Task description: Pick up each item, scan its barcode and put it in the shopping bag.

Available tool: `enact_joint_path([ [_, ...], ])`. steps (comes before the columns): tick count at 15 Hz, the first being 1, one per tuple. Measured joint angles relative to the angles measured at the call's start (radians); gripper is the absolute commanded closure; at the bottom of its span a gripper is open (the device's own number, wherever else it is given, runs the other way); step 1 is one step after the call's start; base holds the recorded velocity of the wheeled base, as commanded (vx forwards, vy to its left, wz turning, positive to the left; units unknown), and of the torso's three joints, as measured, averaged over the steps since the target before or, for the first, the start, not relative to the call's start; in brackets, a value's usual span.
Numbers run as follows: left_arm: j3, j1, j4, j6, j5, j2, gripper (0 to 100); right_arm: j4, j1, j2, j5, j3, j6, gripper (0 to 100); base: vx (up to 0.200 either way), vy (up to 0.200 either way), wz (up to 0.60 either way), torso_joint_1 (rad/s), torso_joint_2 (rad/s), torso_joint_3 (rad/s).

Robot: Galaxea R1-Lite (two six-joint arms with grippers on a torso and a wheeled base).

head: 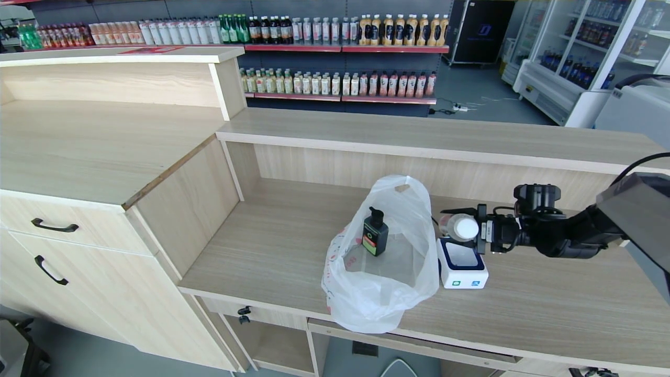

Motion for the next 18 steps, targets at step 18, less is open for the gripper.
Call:
enact_joint_path([
  [18, 0.000, 0.000, 0.000, 0.000, 0.000, 0.000, 0, -0.005, 0.118, -0.694, -0.955, 0.407, 1.334, 100, 0.000, 0.000, 0.00, 0.000, 0.00, 0.000],
])
